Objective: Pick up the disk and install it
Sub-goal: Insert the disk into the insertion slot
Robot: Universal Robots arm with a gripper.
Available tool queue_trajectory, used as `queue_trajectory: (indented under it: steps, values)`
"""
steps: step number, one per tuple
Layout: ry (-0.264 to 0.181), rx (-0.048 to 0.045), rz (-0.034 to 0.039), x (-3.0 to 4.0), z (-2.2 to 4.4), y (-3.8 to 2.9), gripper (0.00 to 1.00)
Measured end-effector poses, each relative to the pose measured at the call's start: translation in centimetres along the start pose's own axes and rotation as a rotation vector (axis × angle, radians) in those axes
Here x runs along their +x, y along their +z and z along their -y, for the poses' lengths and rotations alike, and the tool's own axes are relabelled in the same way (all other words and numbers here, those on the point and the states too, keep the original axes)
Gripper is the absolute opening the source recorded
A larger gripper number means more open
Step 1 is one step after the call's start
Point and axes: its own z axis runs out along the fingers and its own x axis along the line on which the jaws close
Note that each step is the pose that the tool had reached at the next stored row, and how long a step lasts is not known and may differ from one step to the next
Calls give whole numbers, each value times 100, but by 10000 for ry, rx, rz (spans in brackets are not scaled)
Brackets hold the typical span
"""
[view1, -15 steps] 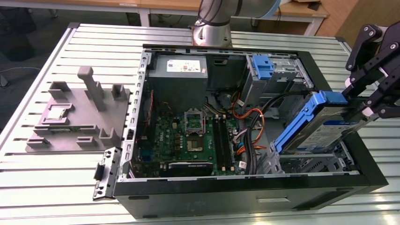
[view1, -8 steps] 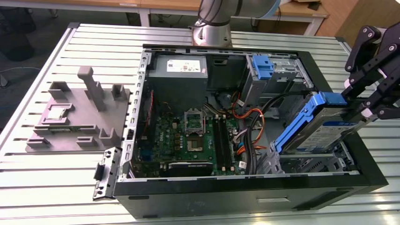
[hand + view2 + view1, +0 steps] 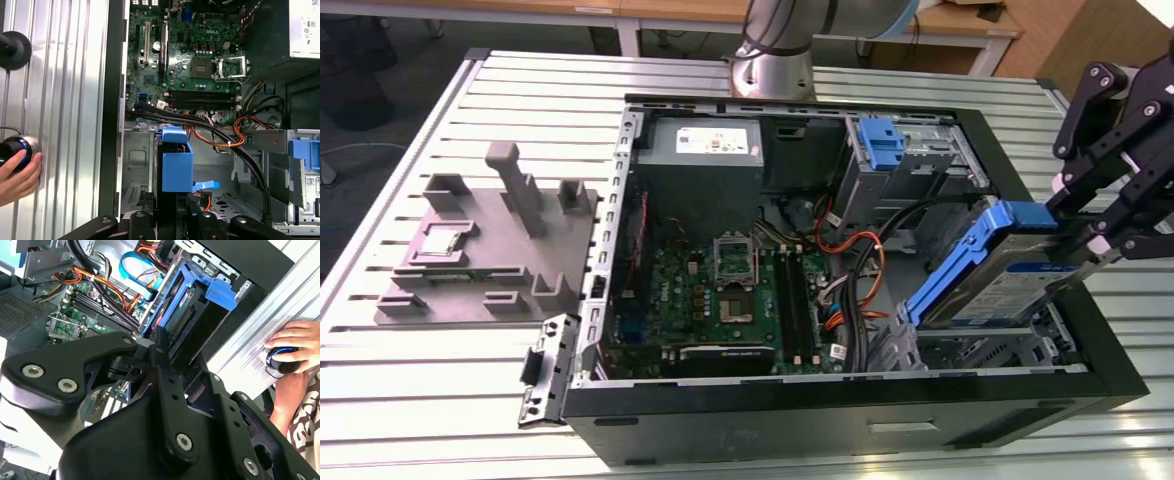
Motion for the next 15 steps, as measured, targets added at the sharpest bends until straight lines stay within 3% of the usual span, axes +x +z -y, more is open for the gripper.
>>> queue_trajectory:
  steps: [10, 15]
  values:
    - [-2, 34, 7, 1, -4, 23, 35]
    - [-3, 35, 9, 0, -5, -4, 35]
